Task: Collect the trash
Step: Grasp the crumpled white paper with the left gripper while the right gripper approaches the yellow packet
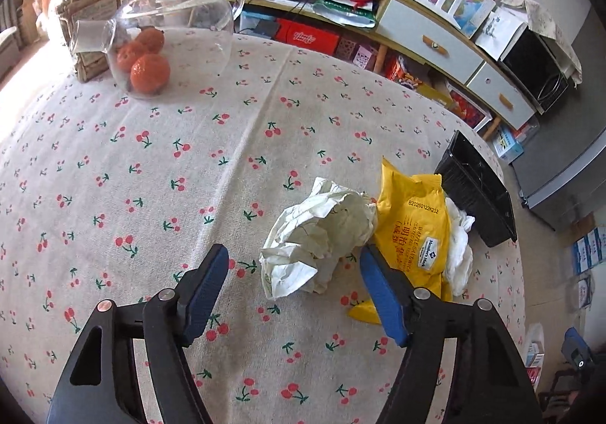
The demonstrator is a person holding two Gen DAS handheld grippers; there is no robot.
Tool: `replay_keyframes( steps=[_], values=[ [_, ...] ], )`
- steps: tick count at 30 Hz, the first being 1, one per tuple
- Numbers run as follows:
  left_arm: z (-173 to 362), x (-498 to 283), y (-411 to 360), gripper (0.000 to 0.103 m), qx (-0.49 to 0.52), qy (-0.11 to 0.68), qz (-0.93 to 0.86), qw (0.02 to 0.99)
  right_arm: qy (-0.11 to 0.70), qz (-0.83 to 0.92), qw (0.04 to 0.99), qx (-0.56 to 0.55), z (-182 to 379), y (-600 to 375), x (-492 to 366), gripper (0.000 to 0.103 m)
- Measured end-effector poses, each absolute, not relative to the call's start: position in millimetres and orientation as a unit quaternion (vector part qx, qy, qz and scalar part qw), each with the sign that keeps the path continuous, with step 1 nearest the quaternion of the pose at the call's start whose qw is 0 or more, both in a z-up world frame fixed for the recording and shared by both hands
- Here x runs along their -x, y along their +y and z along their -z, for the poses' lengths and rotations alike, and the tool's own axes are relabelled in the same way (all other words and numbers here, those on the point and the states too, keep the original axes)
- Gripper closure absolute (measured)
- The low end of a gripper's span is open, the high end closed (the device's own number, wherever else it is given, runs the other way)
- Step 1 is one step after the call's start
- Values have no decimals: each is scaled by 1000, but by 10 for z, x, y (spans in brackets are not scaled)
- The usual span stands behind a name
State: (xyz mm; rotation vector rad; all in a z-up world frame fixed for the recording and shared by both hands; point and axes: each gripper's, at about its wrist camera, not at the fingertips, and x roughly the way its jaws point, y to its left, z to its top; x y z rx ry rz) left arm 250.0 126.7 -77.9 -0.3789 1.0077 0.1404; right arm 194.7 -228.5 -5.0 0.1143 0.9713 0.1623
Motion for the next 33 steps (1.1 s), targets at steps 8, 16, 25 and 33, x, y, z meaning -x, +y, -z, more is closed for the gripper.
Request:
replay_keyframes(
  steps=[8,16,25,33],
  values=[
    [765,-2496,1218,75,153,494,-45,855,465,-105,879,-34,68,-1938,-2014,16],
    [347,-2121,1539,75,133,492,-35,860,464,-164,871,6,216,-1112,-2057,16],
    [432,-1759,2075,75,142,518,-55,842,481,-190,856,15,623,-424,-2272,16],
    [503,-1678,2161,75,125,526,-57,839,483,-148,863,-28,865,-220,-2422,16]
  ],
)
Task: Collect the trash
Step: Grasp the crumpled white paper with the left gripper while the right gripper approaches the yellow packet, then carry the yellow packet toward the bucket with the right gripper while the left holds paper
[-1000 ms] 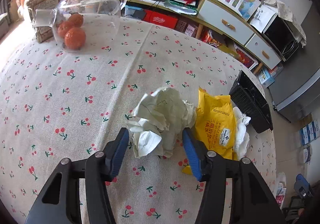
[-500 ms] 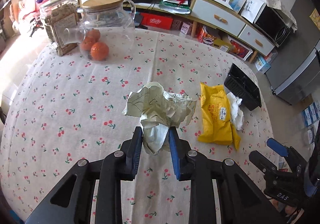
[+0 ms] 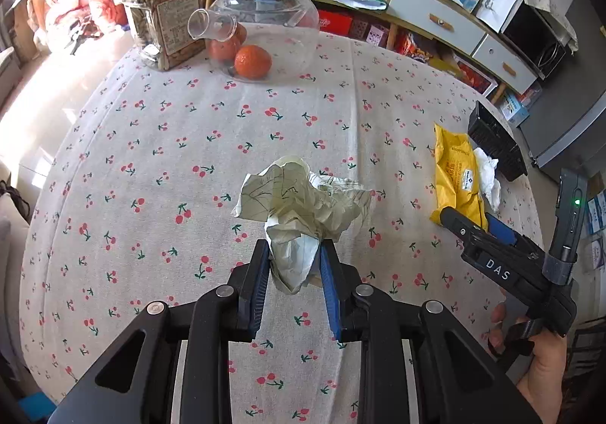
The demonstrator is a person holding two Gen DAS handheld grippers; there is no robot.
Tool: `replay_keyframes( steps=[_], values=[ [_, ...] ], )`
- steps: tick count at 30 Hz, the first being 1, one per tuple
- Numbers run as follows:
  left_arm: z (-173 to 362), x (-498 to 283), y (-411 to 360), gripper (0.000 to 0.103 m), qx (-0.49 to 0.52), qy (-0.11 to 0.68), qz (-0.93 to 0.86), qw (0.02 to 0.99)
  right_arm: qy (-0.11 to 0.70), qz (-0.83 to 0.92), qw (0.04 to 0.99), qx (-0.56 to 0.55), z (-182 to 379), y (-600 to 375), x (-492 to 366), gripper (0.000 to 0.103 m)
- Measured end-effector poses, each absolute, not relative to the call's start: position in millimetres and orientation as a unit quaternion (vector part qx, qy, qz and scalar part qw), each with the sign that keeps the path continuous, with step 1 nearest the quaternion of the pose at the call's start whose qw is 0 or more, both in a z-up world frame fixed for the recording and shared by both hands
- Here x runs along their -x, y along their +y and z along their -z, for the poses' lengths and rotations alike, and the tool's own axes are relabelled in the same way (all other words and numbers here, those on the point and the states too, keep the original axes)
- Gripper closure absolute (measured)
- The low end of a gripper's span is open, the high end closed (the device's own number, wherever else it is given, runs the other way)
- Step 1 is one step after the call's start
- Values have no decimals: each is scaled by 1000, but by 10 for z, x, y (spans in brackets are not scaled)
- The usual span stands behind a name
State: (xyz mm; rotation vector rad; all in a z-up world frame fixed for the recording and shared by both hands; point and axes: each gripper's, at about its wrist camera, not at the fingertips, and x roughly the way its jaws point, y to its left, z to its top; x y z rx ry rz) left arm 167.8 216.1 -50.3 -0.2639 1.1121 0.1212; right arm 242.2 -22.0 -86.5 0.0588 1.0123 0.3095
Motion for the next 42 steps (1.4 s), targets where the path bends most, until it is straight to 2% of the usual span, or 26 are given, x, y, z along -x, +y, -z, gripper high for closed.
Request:
replay_keyframes(
  steps=[3,5,6,7,8,10,11,26,42],
  values=[
    [506,-1683,2136,75,118,527,-57,840,467,-128,875,0,882,-141,-2414,17],
    [504,-1689,2102,75,112,527,-55,841,459,-113,881,21,886,-117,-2383,25],
    [499,-1690,2084,75,110,527,-54,841,456,-113,882,31,881,-109,-2367,32],
    [492,-1687,2064,75,109,527,-52,841,454,-118,882,35,867,-123,-2353,45],
    [480,-1688,2046,75,108,526,-50,842,455,-126,881,35,848,-140,-2345,52],
    [450,-1671,2006,75,108,523,-46,844,465,-153,872,16,816,-225,-2338,80],
    [433,-1659,1984,75,109,522,-44,845,472,-161,867,5,804,-272,-2327,82],
    [219,-1461,1745,75,140,507,-3,851,481,-211,850,-44,311,-770,-1850,84],
    [63,-1349,729,75,106,501,91,854,468,-172,865,-48,-114,-2016,-1210,84]
  ],
)
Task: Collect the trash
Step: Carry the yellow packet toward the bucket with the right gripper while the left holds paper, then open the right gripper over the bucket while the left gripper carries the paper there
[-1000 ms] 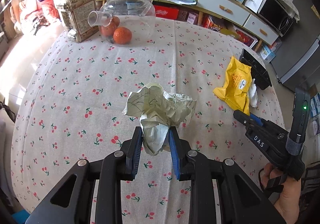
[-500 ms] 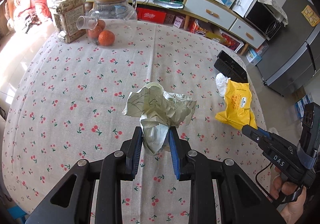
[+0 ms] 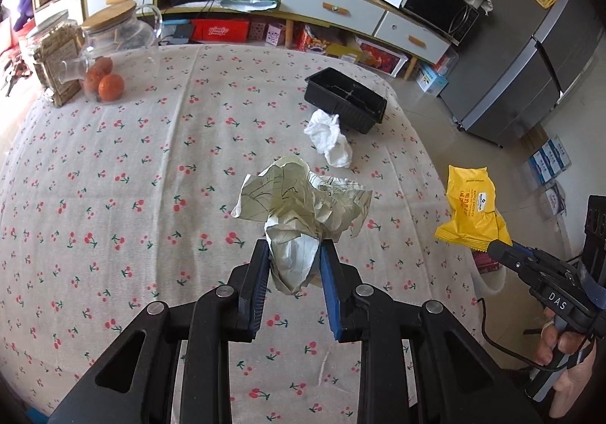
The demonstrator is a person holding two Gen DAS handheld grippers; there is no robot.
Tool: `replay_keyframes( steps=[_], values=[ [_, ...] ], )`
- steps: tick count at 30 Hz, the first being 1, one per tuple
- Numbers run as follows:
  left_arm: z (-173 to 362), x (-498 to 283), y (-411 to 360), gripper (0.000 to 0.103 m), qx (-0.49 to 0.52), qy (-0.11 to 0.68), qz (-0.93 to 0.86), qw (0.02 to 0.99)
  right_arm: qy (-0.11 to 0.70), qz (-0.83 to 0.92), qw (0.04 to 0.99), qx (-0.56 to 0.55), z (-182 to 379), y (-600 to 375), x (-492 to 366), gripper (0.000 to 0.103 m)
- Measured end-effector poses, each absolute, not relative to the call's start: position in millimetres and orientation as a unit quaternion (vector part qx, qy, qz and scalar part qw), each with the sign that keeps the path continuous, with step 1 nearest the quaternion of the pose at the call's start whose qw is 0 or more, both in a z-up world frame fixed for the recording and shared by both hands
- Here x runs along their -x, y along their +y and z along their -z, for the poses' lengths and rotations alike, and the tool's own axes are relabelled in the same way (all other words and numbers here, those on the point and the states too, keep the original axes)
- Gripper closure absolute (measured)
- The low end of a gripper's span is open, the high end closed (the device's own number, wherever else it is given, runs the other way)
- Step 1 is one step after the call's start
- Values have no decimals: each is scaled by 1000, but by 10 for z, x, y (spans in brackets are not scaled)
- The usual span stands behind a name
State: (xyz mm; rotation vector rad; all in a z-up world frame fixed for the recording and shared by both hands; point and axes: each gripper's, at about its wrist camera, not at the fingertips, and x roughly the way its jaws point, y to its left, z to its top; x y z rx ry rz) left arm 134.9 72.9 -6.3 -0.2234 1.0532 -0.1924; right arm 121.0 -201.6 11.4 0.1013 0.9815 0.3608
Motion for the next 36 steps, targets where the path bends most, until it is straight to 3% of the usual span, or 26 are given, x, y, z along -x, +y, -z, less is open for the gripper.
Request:
replay_keyframes(
  steps=[12,20,23,25,27,36],
  values=[
    [125,-1397,-338,75,58,504,158,847,469,-102,874,-73,-187,-3046,-975,84],
    [212,-1426,-848,75,39,510,188,838,523,-65,848,-61,128,-3444,-1007,83],
    [251,-1427,-996,75,33,513,196,835,549,-52,832,-64,311,-3558,-1037,80],
    [274,-1436,-1084,75,29,515,202,833,562,-38,823,-72,391,-3645,-1026,58],
    [299,-1452,-1166,75,25,515,209,831,561,-33,824,-77,383,-3726,-1001,50],
    [358,-1457,-1636,75,10,507,252,824,538,-26,836,-107,209,-4047,-747,42]
  ],
)
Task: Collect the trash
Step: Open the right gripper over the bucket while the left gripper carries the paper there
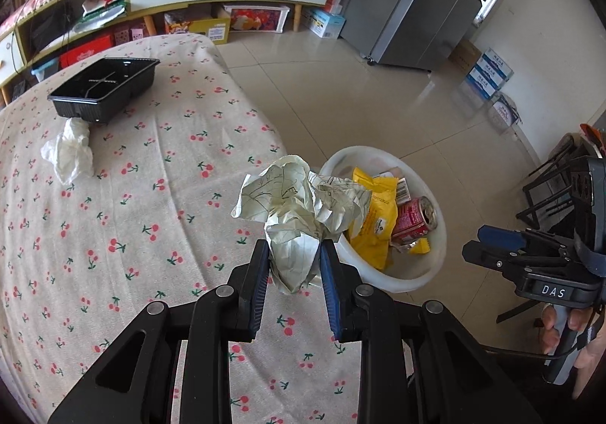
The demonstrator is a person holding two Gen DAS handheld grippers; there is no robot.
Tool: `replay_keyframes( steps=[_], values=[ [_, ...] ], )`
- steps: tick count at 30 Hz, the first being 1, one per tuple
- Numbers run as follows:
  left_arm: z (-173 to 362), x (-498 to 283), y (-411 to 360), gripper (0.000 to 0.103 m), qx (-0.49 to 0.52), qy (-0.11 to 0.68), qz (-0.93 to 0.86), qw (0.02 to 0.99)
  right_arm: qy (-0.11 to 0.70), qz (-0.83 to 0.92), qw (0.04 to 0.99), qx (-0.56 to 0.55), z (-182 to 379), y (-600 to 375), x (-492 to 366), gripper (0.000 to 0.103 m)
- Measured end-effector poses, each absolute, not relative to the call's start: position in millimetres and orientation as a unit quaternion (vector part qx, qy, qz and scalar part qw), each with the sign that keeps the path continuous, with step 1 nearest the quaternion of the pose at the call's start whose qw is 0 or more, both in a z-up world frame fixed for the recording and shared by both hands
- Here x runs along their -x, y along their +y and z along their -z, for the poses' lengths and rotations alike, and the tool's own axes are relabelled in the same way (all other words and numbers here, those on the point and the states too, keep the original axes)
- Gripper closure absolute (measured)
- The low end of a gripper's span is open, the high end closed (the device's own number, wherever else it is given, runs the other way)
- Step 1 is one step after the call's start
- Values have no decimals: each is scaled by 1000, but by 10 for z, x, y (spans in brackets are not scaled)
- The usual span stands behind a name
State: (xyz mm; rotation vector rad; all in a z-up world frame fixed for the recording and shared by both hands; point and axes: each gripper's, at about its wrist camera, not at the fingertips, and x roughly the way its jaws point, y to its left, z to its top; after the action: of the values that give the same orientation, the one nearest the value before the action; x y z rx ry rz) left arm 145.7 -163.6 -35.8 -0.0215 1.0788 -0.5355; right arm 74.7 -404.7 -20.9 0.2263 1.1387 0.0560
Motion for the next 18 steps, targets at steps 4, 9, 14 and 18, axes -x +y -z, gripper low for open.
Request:
replay_keyframes(
  steps=[4,9,14,18],
  values=[
    [411,-1452,-1897,75,-5,503,271,820,531,-16,841,-109,165,-4150,-631,40],
    [503,-1451,-2160,74,-24,496,287,819,523,-4,845,-110,126,-4272,-502,39],
    [573,-1451,-2321,73,-44,476,293,828,520,6,846,-119,115,-4422,-406,39],
    [573,-1455,-2375,29,-51,459,295,836,519,13,847,-117,119,-4506,-362,39]
  ],
)
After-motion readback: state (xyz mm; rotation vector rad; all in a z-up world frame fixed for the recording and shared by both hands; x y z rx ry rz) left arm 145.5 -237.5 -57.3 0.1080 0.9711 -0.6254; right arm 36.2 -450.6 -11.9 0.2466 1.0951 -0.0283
